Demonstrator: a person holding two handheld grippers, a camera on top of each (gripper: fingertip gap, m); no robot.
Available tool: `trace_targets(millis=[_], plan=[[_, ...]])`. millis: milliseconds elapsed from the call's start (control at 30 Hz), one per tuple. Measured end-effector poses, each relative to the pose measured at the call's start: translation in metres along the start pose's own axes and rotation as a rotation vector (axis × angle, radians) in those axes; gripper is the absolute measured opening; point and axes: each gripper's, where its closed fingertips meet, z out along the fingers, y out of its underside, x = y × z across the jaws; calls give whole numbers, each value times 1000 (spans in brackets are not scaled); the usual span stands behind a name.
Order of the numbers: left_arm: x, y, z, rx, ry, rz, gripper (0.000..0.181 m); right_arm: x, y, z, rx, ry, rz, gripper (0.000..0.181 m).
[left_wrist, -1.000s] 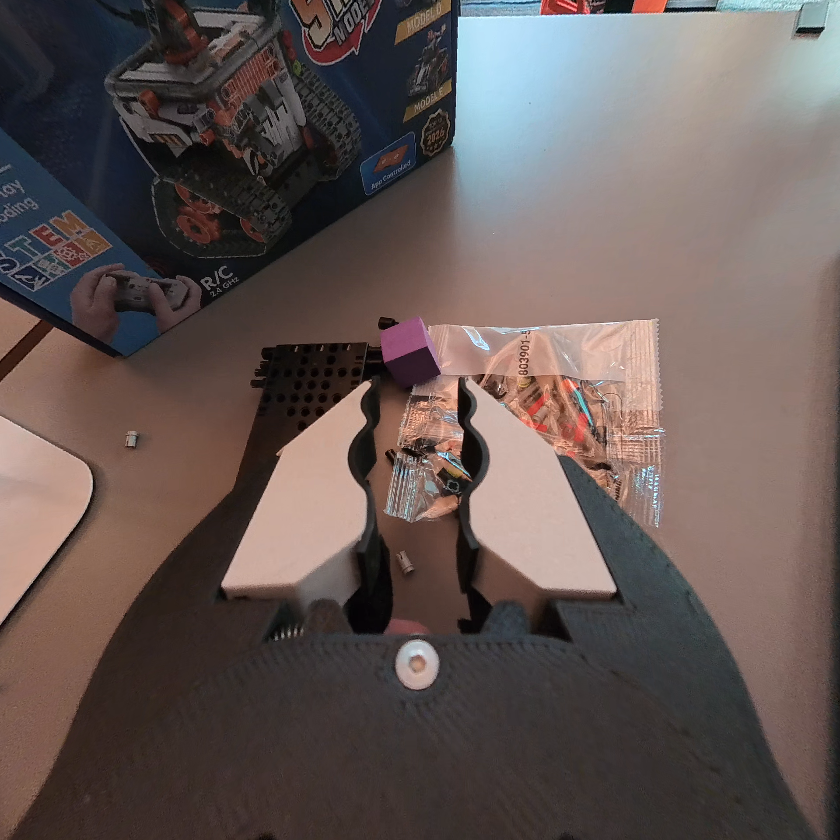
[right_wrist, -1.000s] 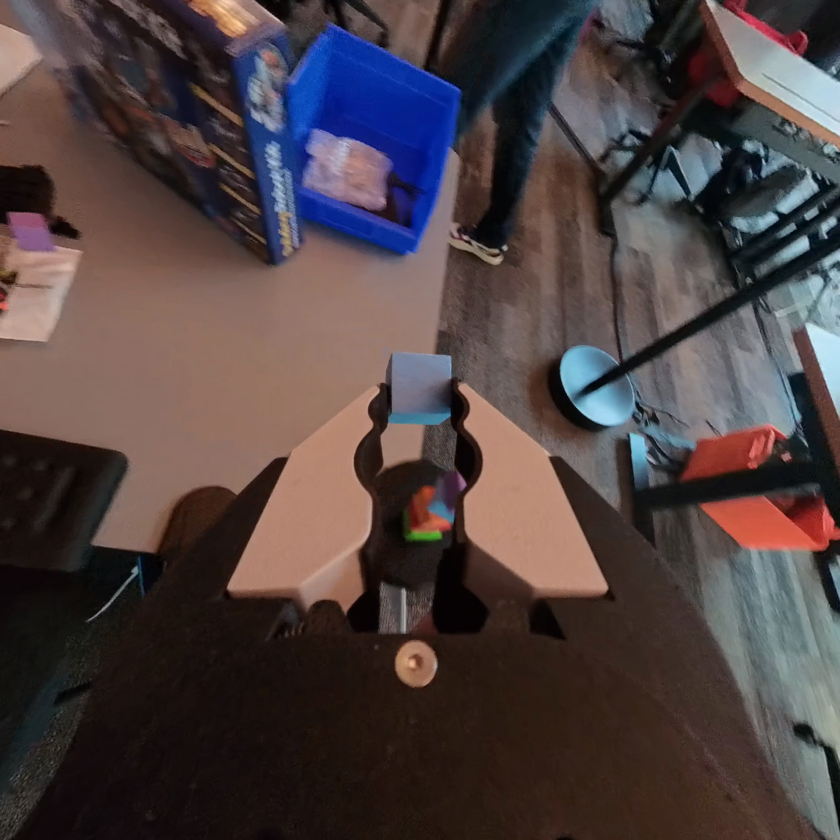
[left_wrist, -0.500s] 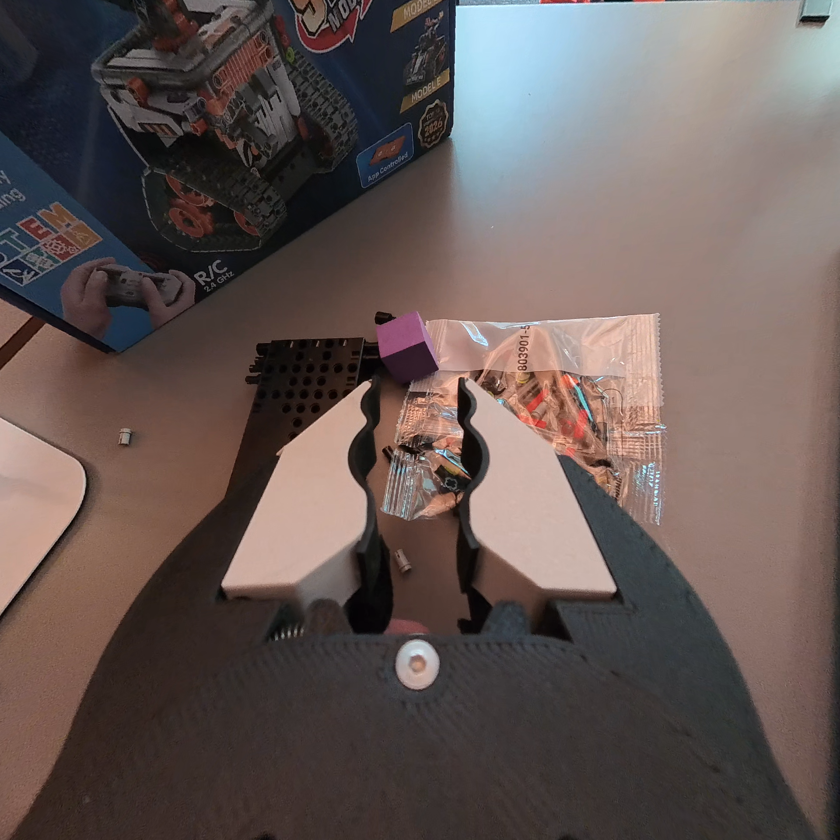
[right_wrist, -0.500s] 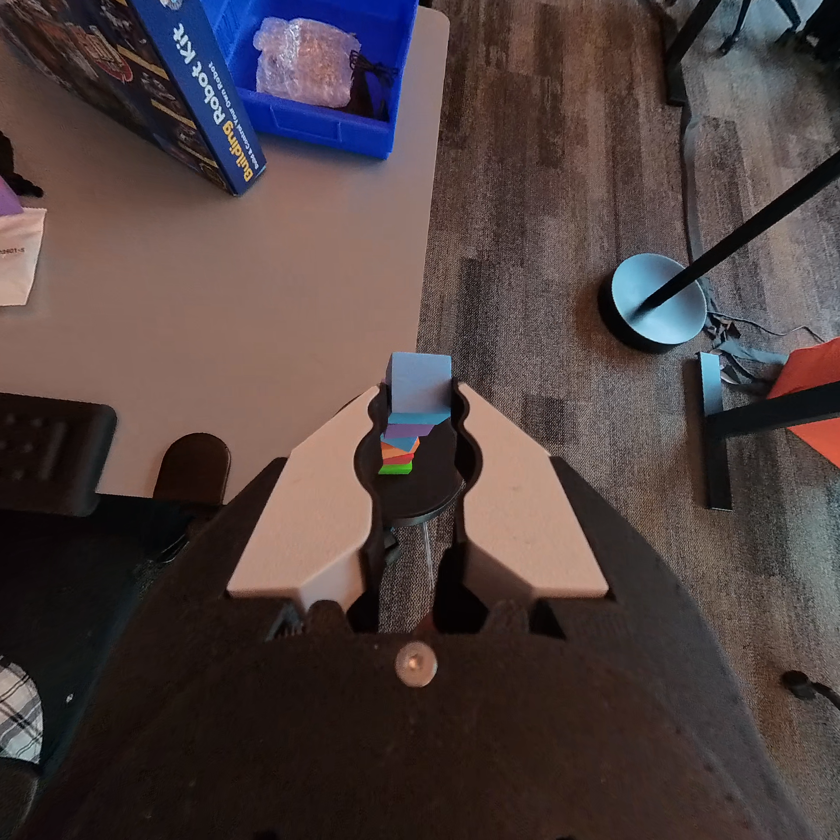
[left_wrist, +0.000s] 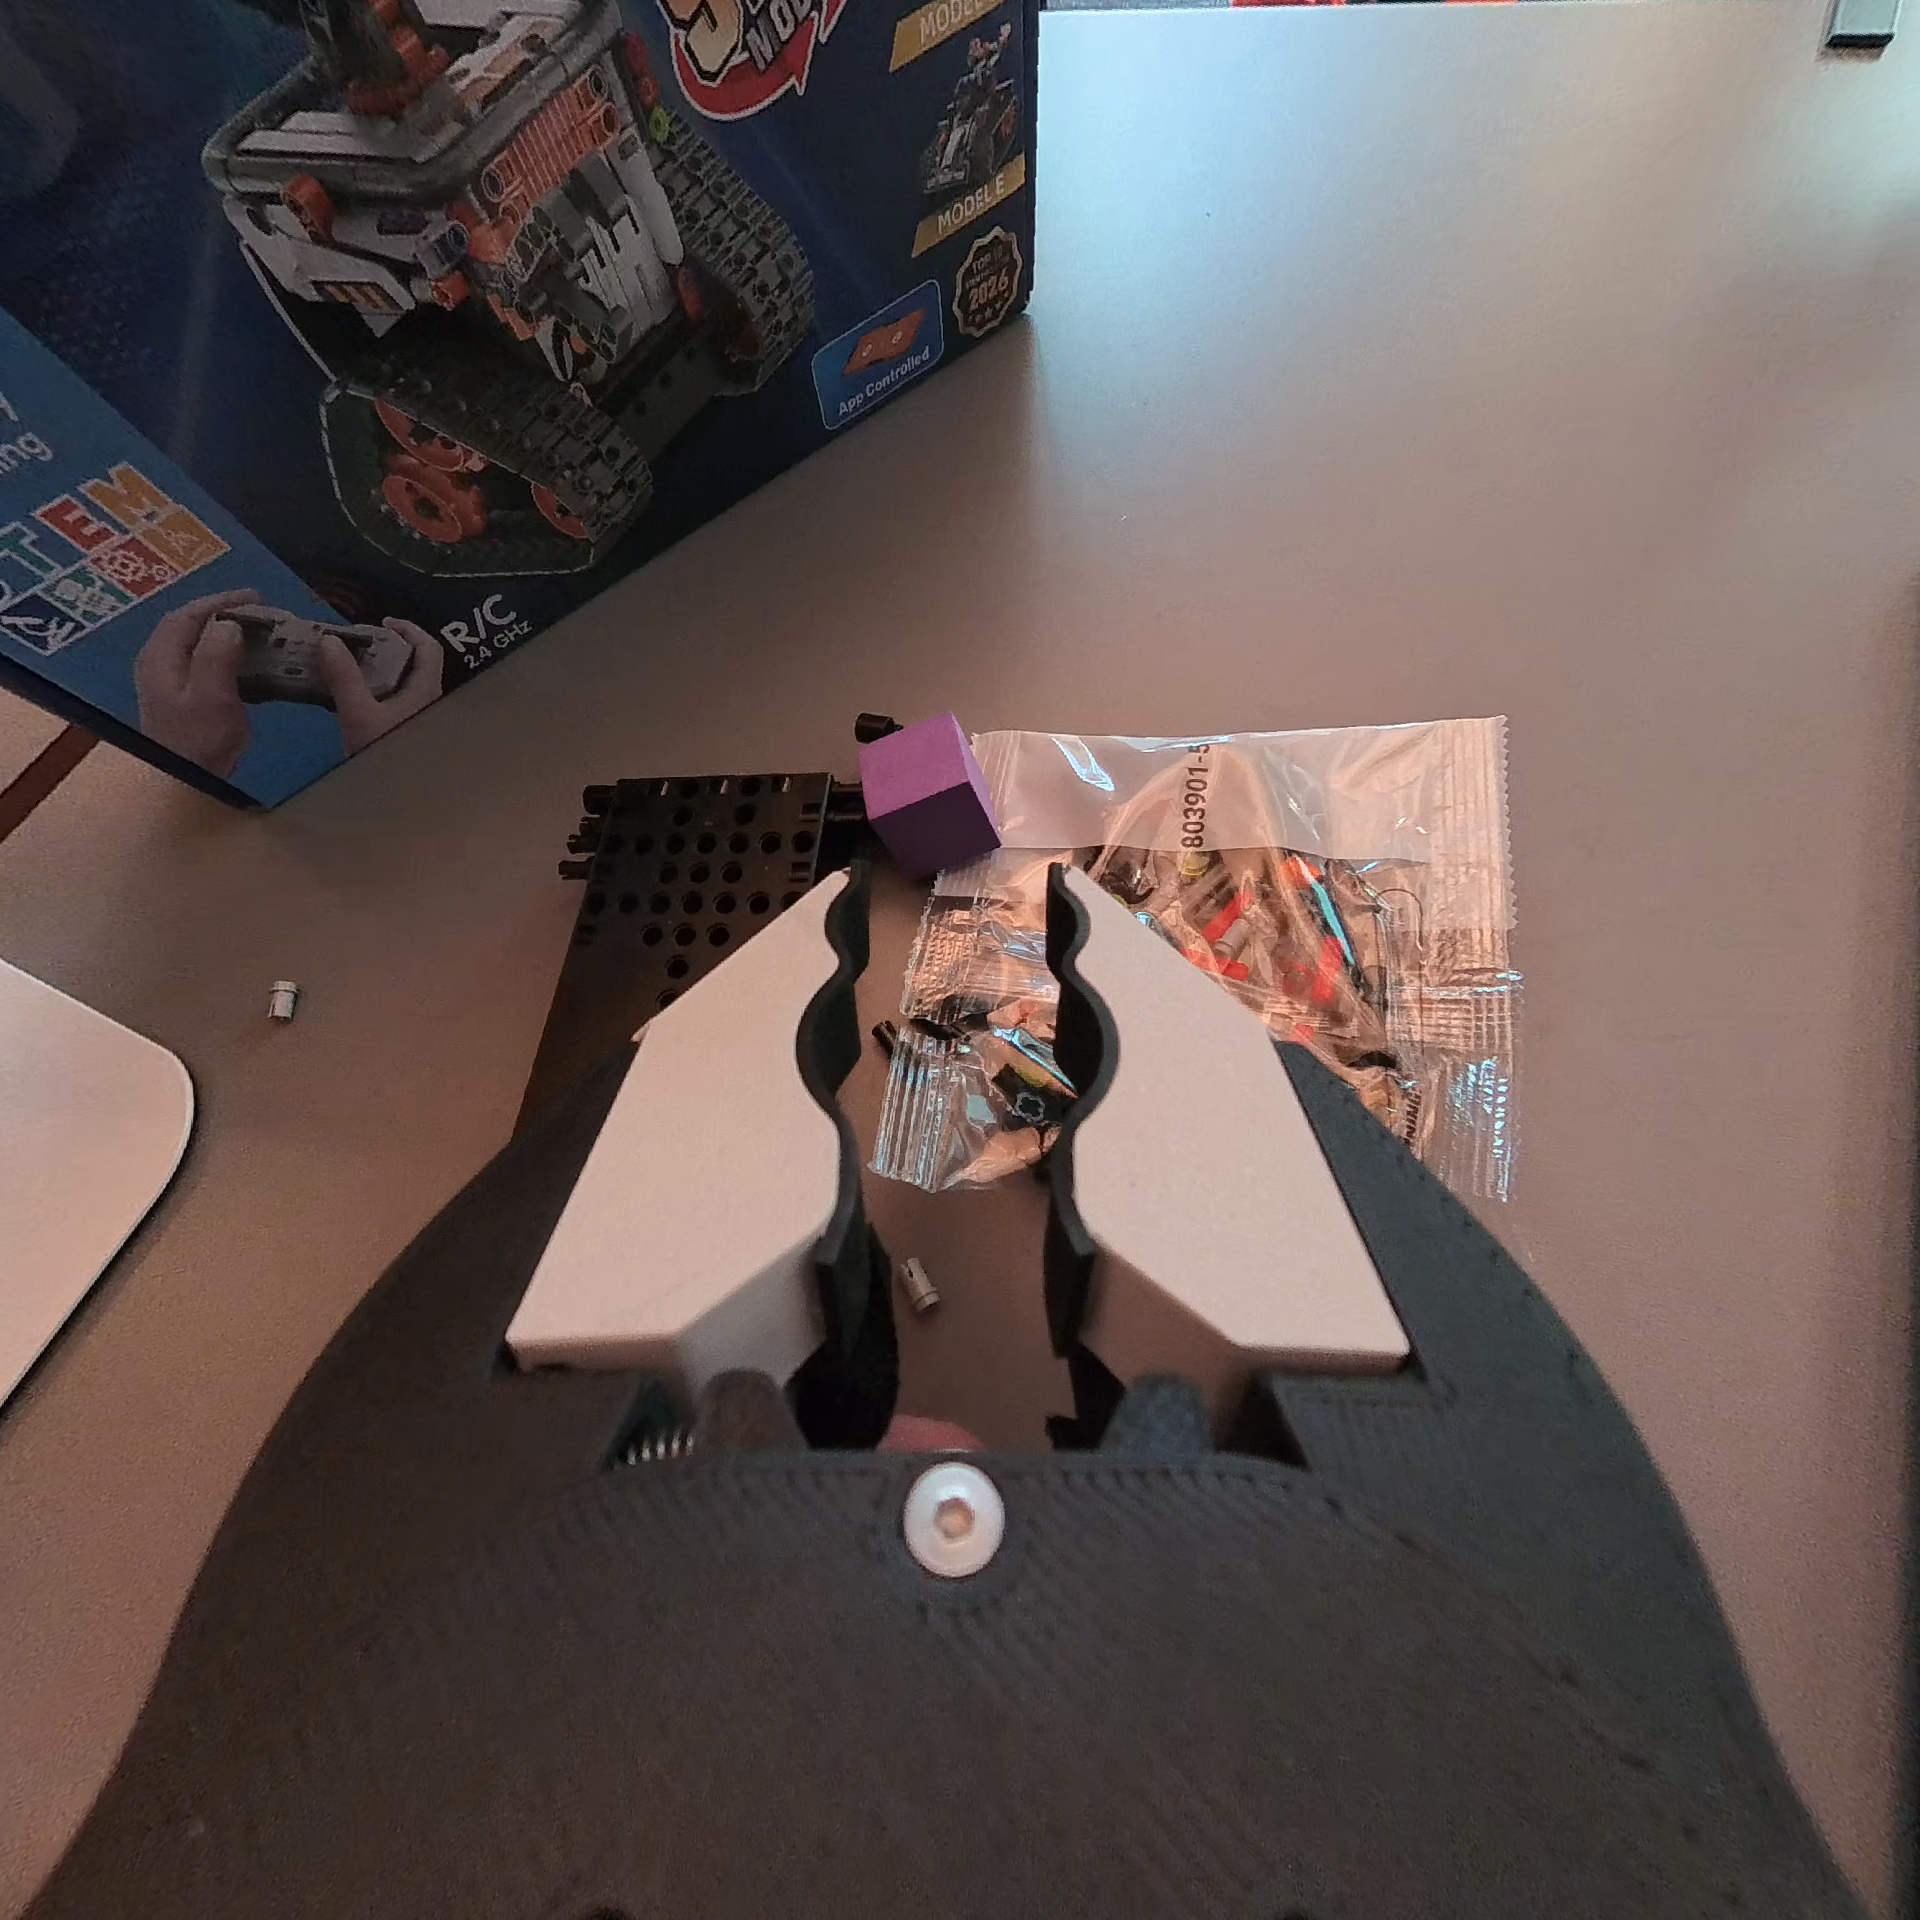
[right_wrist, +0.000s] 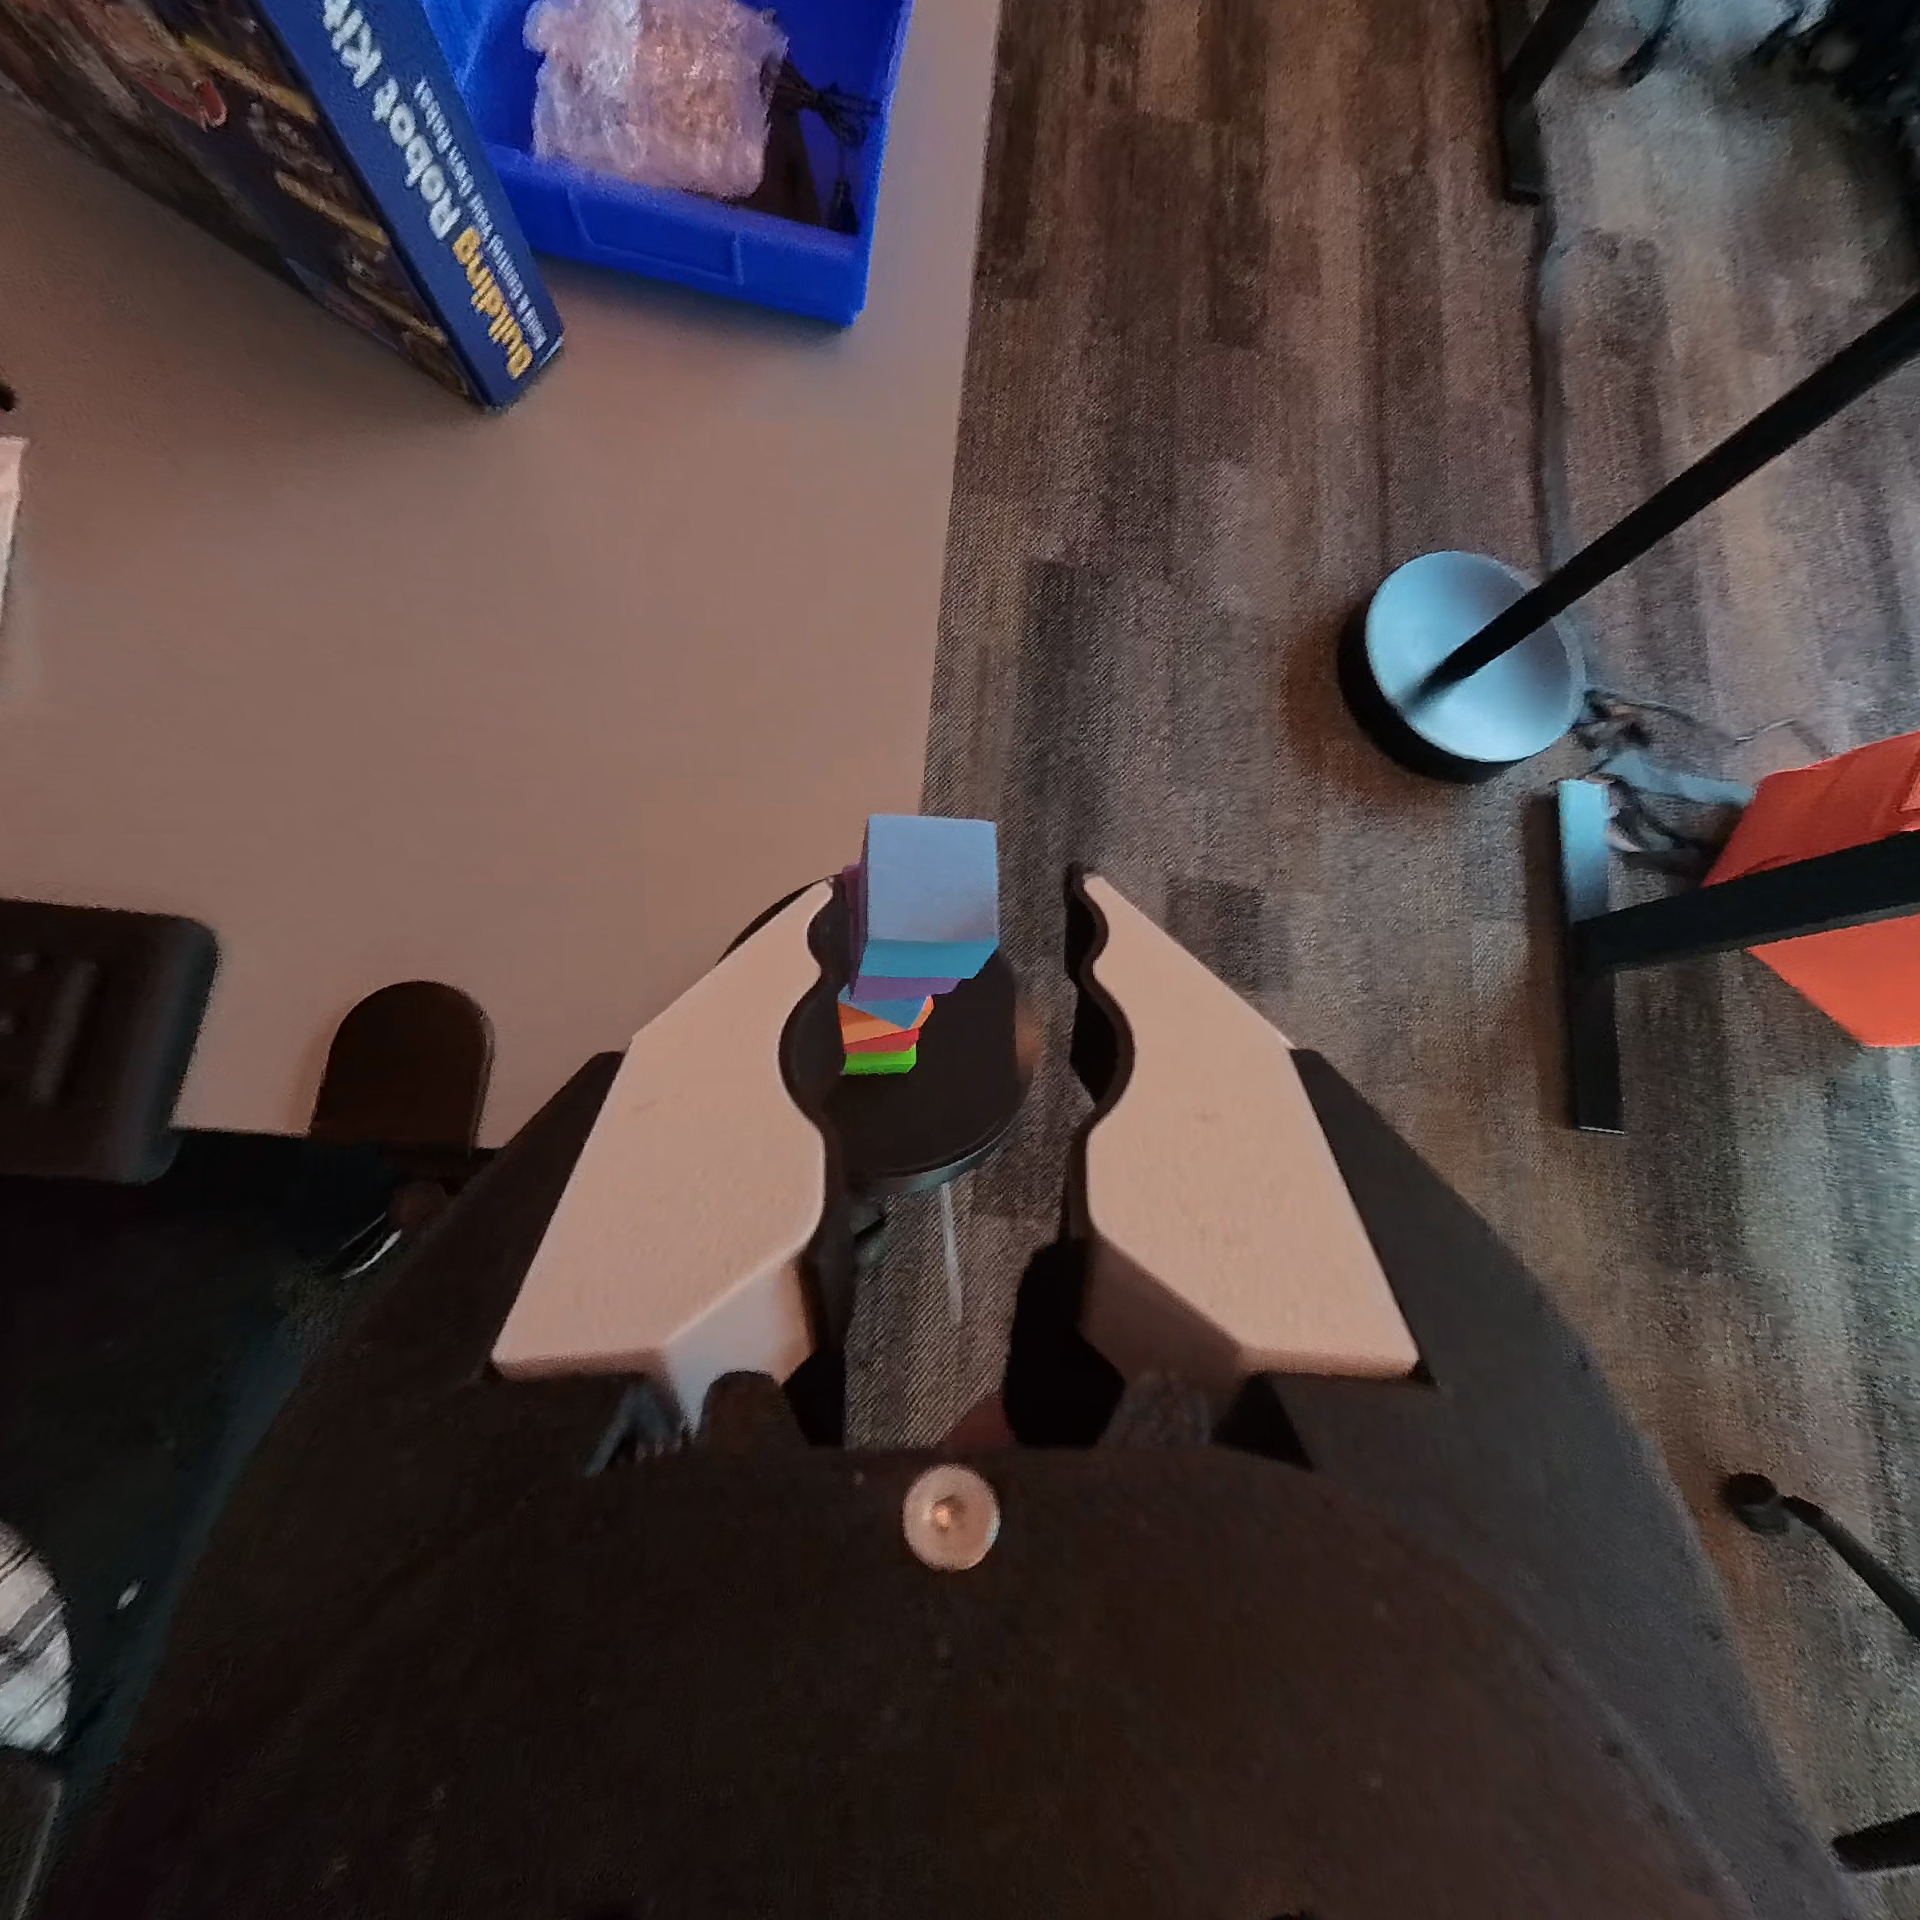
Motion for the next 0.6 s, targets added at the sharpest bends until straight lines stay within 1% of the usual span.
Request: trace_targets(millis=[67,133,167,200,267,367,433,500,600], plan=[[0,0,0,0,-1,-1,32,1,-12,-12,53,67,-24,42],[-1,0,1,-2,-5,-1,32,-13,-31,-27,124,123,-79,45],[-2,0,1,-3,-6,-3,32,-30,-43,-31,170,117,-114,46],[-2,1,1,-3,-7,-5,32,-54,-56,-32,219,84,-151,48],[-3,2,2,-6,-9,-6,32,-114,-78,-20,288,-10,-245,53],[-4,2,0,-3,-12,-8,32,-206,-99,20,332,-165,-343,52],[-5,1,-1,-1,-19,-9,32,-266,-105,59,331,-279,-368,52],[-8,1,-3,5,-24,-12,32,-319,-105,103,311,-372,-415,49],[-11,-1,-5,10,-31,-11,31,-382,-96,168,237,-495,-405,50]])
